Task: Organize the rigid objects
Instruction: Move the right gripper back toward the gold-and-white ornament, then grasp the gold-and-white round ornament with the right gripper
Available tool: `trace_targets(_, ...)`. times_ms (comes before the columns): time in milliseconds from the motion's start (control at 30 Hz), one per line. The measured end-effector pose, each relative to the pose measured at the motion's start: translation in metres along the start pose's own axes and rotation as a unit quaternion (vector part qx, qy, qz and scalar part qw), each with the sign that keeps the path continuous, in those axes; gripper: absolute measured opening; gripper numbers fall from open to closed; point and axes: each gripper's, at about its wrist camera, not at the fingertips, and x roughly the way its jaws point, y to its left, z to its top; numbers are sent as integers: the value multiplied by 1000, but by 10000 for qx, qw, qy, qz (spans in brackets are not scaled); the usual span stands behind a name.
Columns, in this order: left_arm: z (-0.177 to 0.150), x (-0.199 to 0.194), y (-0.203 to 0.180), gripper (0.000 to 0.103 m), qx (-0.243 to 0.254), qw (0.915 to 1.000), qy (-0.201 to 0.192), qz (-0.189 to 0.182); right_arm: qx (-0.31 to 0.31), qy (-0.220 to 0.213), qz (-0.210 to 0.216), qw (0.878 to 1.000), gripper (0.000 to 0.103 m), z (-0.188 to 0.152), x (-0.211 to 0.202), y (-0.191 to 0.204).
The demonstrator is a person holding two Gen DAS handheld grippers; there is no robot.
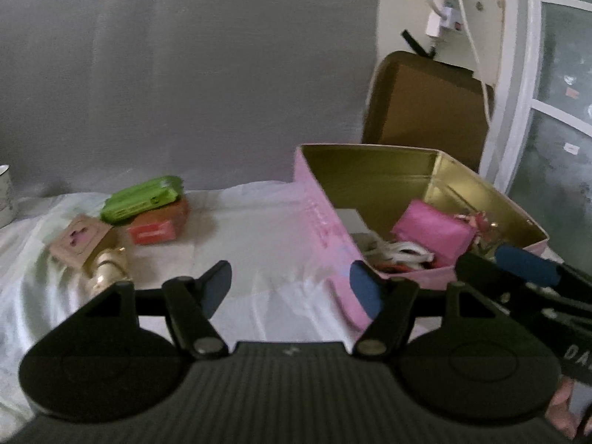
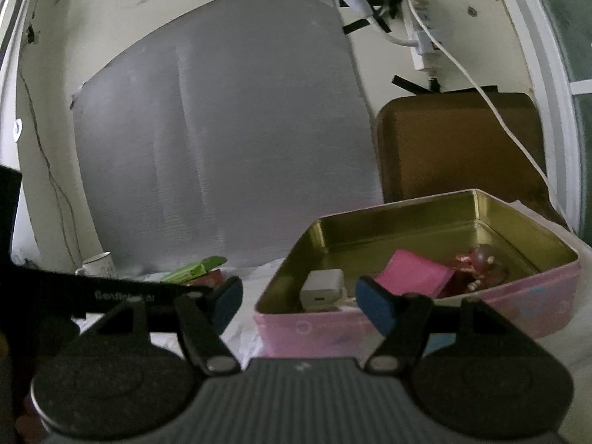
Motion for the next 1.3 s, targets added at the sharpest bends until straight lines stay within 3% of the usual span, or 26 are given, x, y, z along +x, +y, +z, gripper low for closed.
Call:
trace_targets(400,-17,0,58,79,-209,9986,36,478,-217,179,202,9994,72,-3,7,43)
trace_targets(633,-25,2,112,79,-399,9949,134,913,-551,438,405,9967,73,-9,15,79)
trace_targets(733,-24,1,148,79,-593,9899,134,1279,-700,619,565,9940,74,-12,24,98)
trace_targets(900,-28,3,212,77,-1240,9737,161,1904,-863,1042,1026,9855,74,-18,52,130)
trace_targets(1033,-38,4,241,77,-1932,9636,264,1827,-1081,1404,1309,9754,74,-21,88,160)
trace_targets(1300,-37,-1,245,77,-2142,9623,184,1668,-1534,1820,1380,9614,74,-33,167,210)
